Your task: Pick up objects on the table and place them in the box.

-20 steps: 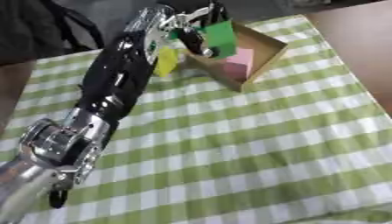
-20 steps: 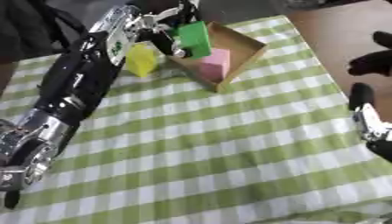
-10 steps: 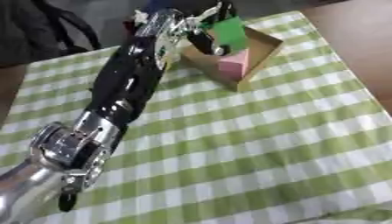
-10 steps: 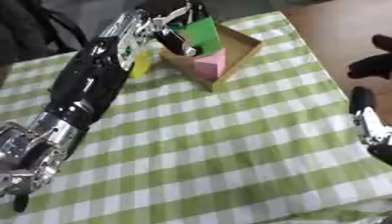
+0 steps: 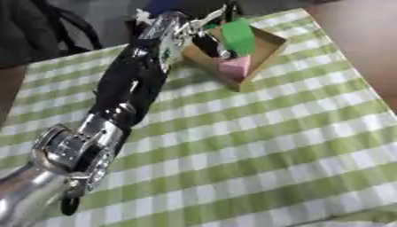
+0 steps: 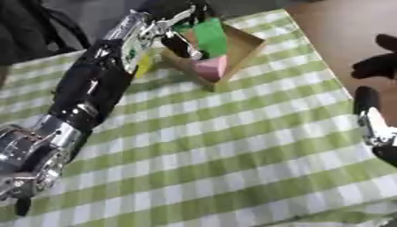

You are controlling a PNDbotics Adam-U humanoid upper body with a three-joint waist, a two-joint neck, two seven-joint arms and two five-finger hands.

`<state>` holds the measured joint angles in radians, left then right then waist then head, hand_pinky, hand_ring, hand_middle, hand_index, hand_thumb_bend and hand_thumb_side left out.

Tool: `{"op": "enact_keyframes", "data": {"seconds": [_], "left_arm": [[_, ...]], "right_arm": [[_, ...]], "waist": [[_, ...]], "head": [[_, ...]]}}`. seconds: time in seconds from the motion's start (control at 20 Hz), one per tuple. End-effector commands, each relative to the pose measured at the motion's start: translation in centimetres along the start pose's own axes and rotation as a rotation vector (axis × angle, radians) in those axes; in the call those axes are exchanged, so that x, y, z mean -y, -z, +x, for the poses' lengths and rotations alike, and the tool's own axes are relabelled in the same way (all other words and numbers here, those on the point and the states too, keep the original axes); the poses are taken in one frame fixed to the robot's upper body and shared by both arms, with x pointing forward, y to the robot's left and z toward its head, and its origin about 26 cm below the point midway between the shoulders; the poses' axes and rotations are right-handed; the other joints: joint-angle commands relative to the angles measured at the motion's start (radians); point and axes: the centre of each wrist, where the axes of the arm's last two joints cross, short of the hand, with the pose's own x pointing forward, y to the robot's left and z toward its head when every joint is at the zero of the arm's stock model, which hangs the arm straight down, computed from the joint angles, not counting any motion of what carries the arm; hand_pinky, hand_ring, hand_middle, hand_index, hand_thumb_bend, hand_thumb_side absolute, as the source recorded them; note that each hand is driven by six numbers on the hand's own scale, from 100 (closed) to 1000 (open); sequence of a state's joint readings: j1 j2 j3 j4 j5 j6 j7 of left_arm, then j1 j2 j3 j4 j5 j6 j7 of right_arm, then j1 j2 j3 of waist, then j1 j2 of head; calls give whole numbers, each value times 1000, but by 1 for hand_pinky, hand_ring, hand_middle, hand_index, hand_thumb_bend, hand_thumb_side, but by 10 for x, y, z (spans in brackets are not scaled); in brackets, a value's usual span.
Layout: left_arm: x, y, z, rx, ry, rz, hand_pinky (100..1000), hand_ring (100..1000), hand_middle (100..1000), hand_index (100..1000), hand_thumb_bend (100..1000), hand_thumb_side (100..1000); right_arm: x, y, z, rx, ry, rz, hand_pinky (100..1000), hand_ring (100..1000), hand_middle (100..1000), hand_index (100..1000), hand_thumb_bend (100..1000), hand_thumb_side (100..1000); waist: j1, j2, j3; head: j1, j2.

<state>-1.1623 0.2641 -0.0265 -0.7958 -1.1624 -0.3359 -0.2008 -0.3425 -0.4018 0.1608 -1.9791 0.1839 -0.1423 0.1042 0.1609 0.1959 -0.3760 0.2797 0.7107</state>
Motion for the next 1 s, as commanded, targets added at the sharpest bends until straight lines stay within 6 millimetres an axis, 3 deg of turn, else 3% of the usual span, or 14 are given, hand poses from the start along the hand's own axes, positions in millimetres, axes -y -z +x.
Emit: {"op": "enact_keyframes", "data": {"seconds": [0.05,0.3,0.45,0.75,1.0], "left_arm": [[-20,-1,-6,-20,34,29,753,646,687,868,746,404],[-24,-2,-7,-43,38,67,763,664,706,873,786,433],[-33,-9,-16,-75,36,118,763,671,714,875,816,494],[-42,-27,-38,-181,12,171,747,650,689,859,779,500],[-37,-38,-59,-330,-7,132,729,631,668,848,770,492]], "right_arm": [[4,3,6,29,-20,2,843,721,686,947,100,445],[5,3,6,28,-20,1,843,721,687,946,100,442],[5,1,5,22,-21,-1,843,722,687,946,100,440],[4,-2,3,8,-22,4,843,722,687,946,100,439],[4,-3,2,3,-20,3,843,723,687,946,100,439]], "waist": [[-15,-21,-2],[-19,-24,-2],[-24,-29,6],[-31,-37,28],[-35,-40,39]], "head": [[3,-10],[3,-11],[-2,-13],[-14,-10],[-21,-8]]}}
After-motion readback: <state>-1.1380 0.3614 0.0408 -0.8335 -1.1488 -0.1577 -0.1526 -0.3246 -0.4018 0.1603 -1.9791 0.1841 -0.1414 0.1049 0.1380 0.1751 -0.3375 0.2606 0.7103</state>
